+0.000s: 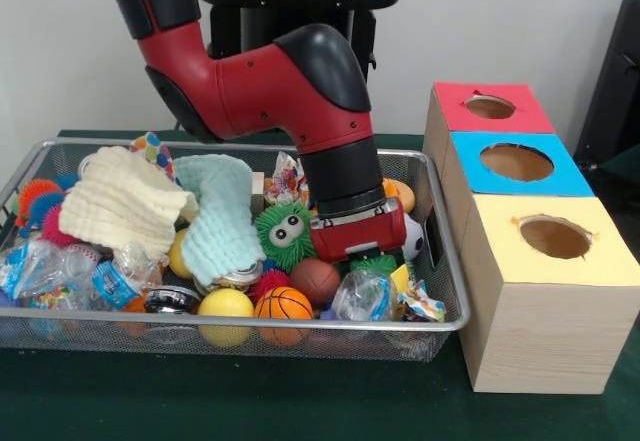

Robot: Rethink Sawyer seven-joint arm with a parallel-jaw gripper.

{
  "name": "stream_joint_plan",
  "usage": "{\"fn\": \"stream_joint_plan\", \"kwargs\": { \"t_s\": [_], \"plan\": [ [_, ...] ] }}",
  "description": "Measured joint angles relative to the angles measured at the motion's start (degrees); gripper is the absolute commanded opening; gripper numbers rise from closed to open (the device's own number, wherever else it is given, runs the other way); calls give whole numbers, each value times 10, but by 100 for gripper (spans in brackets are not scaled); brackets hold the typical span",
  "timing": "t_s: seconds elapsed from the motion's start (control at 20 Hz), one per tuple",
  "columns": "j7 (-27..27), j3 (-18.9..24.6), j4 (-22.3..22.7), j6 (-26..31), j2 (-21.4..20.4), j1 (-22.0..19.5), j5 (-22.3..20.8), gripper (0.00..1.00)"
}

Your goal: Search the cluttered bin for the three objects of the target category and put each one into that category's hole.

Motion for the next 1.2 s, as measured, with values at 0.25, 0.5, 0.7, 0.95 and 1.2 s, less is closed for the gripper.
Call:
{"fn": "stream_joint_plan", "kwargs": {
  "t_s": [0.25,0.5,0.7,0.95,1.2],
  "plan": [
    [0,-22,-14,31,-15,28,0,100],
    [0,-48,-45,100,-32,62,1,100],
    [0,-76,-85,181,-43,96,1,100],
    [0,-113,-140,277,-42,133,1,100],
    [0,-131,-183,356,-36,147,4,100]
  ]
}}
